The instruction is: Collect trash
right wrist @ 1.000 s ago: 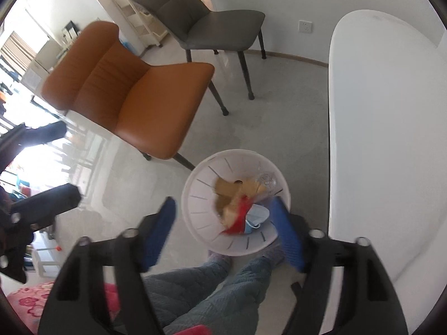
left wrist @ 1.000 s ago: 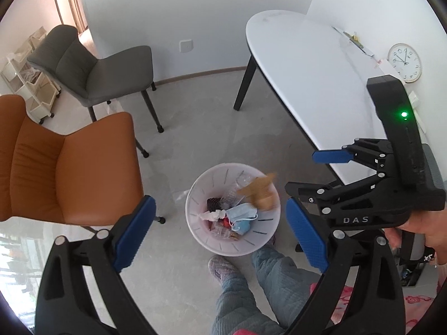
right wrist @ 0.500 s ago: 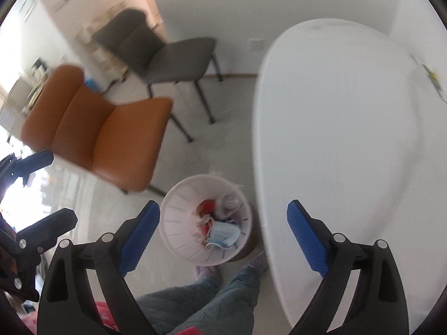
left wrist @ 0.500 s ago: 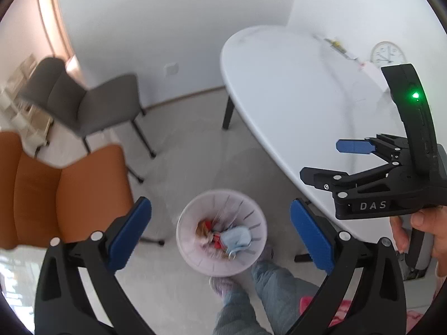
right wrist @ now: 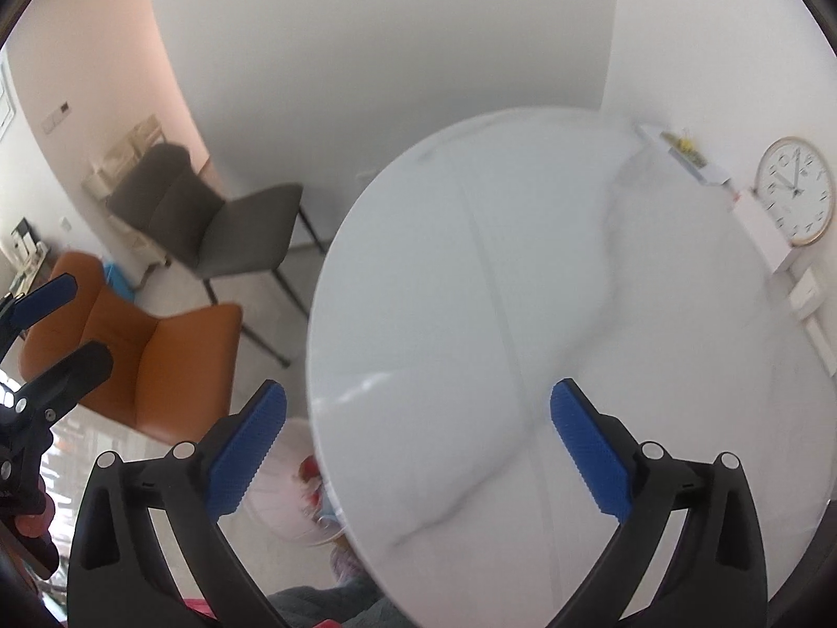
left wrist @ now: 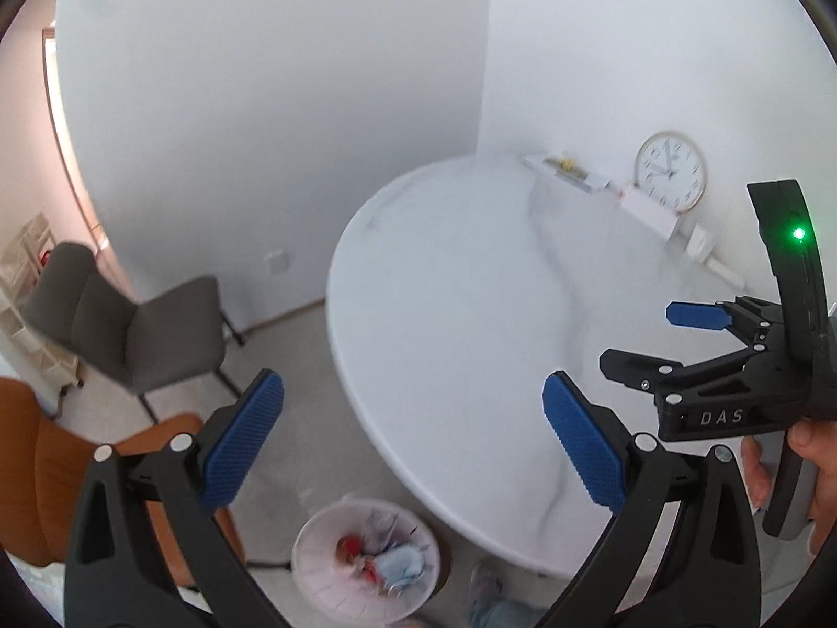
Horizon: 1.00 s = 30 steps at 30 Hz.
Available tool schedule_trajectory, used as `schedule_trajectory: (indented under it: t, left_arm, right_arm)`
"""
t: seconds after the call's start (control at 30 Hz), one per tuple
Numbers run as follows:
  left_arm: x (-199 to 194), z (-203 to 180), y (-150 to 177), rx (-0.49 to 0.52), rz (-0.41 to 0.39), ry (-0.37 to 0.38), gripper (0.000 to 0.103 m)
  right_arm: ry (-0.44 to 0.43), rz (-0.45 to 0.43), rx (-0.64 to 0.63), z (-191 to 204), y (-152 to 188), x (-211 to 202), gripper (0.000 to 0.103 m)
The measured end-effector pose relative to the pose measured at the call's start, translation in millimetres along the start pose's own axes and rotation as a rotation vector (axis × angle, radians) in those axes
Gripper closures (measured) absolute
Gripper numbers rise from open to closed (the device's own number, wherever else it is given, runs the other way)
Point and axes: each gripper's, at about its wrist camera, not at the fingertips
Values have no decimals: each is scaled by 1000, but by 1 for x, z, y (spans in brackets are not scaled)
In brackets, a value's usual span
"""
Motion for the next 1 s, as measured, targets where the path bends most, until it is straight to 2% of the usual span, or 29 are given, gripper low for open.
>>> schedule_trajectory:
  t: [0.2, 0.43, 0.7, 1.0]
  left_arm:
    - [20, -45, -46, 33, -67, 15, 8]
    - [45, -96, -79, 61, -106, 12, 8]
    - [58, -117, -88, 39, -110, 28, 8]
    - [55, -125, -94, 46, -130, 6, 8]
  right_arm:
    - [53, -79, 18, -56, -27, -14, 3]
    - [84, -126, 55, -111, -43, -20, 3]
    - [85, -154, 66, -146, -47, -18, 3]
    - [74, -187, 95, -160, -44, -26, 3]
Point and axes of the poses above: each gripper's, at about its wrist camera, not at the fingertips, and x roughly the way its jaws point, z to its left, y to its underside, and after that the axes turned 15 degrees about y, right-handed
